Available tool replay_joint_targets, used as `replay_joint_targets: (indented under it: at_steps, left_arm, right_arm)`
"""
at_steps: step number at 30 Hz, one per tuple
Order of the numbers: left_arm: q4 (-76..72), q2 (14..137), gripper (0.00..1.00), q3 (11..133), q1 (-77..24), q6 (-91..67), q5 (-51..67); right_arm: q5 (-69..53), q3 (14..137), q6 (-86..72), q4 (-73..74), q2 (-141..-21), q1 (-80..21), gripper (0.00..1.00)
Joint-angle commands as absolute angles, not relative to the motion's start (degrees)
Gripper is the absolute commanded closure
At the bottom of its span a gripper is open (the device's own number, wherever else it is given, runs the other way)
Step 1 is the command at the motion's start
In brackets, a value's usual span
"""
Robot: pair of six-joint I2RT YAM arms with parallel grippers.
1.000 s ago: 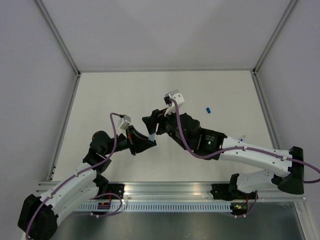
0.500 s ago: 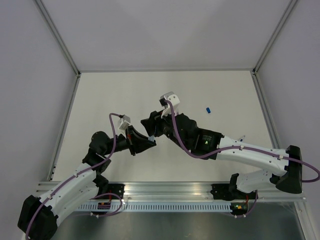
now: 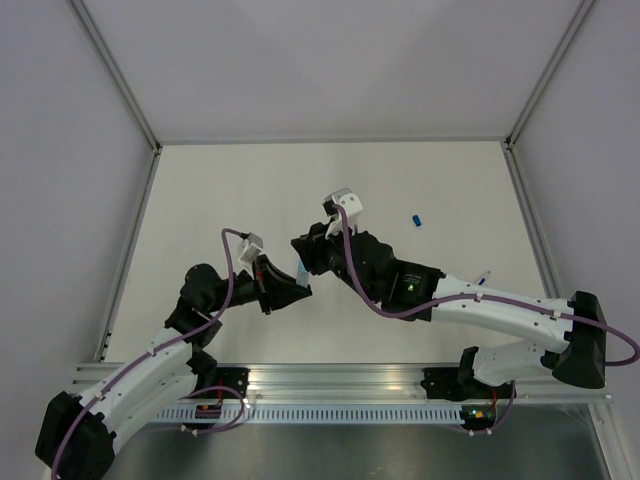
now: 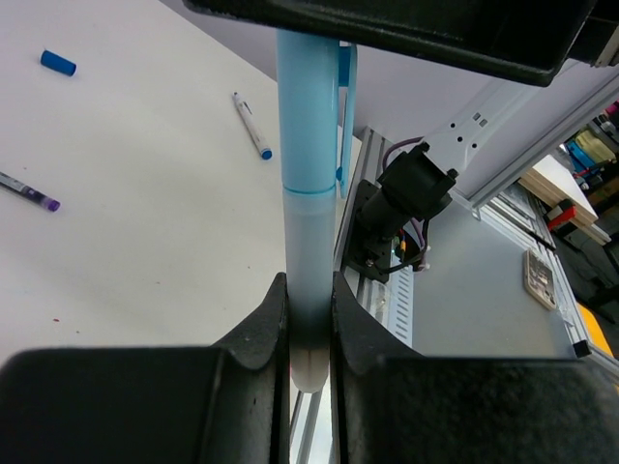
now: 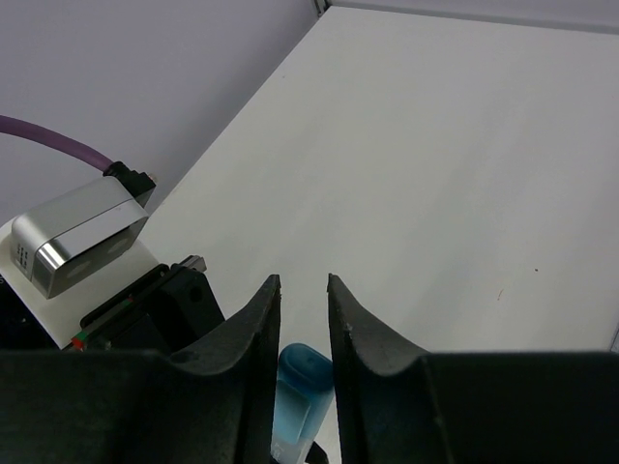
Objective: Insert the pens into the pen caps
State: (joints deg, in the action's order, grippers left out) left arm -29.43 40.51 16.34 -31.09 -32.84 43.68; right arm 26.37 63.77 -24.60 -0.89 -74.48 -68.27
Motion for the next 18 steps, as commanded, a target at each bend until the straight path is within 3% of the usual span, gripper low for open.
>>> replay_joint_targets:
  at_steps: [1,18]
  left_arm:
    - [-33.5,39.4,0.98,16.7,-30.9,-33.7,42.5]
    - [-30.9,38.3,0.98,16.5,-30.9,-33.4,36.5]
  right_arm:
    - [22.1,60.4,-27.2,-1.6,-74.0,-69.0,0.70]
    - [14.5,51.8,-29.4,-5.7,-75.8,-69.3,0.79]
